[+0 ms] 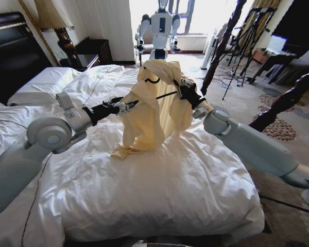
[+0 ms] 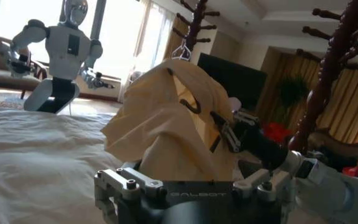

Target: Pick up the clothes from the bed and hang them on the clothes hanger.

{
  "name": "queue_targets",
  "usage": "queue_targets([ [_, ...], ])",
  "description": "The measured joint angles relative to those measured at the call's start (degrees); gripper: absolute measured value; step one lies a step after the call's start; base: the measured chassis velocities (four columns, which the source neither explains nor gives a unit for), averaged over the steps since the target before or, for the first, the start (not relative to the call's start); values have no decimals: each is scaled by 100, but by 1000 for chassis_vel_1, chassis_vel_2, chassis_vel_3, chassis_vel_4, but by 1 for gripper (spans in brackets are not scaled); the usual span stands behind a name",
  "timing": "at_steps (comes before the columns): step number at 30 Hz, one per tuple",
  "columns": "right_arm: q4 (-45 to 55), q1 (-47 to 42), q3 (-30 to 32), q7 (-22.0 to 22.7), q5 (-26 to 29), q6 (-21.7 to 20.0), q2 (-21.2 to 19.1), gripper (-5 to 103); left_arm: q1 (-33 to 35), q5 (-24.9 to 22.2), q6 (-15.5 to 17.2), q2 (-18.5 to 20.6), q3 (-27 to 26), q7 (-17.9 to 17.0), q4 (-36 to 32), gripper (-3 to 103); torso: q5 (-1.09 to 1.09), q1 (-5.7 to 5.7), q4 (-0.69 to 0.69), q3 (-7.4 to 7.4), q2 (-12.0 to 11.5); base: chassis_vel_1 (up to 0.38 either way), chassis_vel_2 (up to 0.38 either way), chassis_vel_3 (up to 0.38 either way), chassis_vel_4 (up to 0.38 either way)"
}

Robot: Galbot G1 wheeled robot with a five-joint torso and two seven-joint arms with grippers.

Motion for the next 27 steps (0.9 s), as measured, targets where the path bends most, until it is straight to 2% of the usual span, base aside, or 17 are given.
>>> queue_targets([
  [5, -103, 43, -28, -9, -49, 30, 205, 4, 3, -50, 6, 41, -22, 10, 41, 100, 1, 0, -2, -1, 0, 0, 0, 0, 0],
  [8, -121, 48, -37, -9, -62, 33, 267, 4, 20, -53, 4, 53, -47, 140, 109, 103, 1, 0, -1, -1, 0, 0, 0, 0, 0],
  [10, -125, 48, -52, -1, -72, 34, 314, 4, 54, -59, -63, 52, -59, 163, 161, 96, 1, 0, -2, -1, 0, 0, 0, 0, 0],
  [11, -125, 48, -52, -1, -72, 34, 314, 4, 54, -59, -63, 52, -59, 163, 161, 96, 1, 0, -2, -1, 0, 0, 0, 0, 0],
  [12, -130, 41, -56, 1, -87, 38, 326, 4, 106, -51, -140, 50, -71, 177, 199, 85, 0, -1, -2, -1, 0, 0, 0, 0, 0],
  [14, -135, 32, -57, 6, -101, 52, 334, 4, 127, -41, -167, 50, -80, 188, 214, 85, 1, -1, -2, -1, 0, 0, 0, 0, 0],
  [17, -137, 14, -58, 25, -107, 67, 352, 4, 141, -29, -201, 43, -94, 194, 241, 69, 1, -1, -1, -1, 0, 0, 0, 0, 0],
  [20, -131, 8, -59, 36, -107, 79, 355, 4, 140, -26, -211, 36, -102, 203, 260, 63, 1, -1, -2, -1, 0, 0, 0, 0, 0],
  [24, -29, -41, -81, 47, -99, 94, 318, 4, 196, -3, -261, 16, -130, 208, 268, 41, 1, -1, -1, -1, 0, 0, 0, 0, 0],
  [26, -4, -61, -85, 51, -85, 93, 300, 4, 215, 4, -273, 11, -140, 209, 267, 41, 0, -1, -2, -1, 0, 0, 0, 0, 0],
  [27, 22, -81, -88, 58, -64, 92, 279, 4, 245, 10, -284, 6, -162, 208, 261, 36, 0, -1, -2, -1, 0, 0, 0, 0, 0],
])
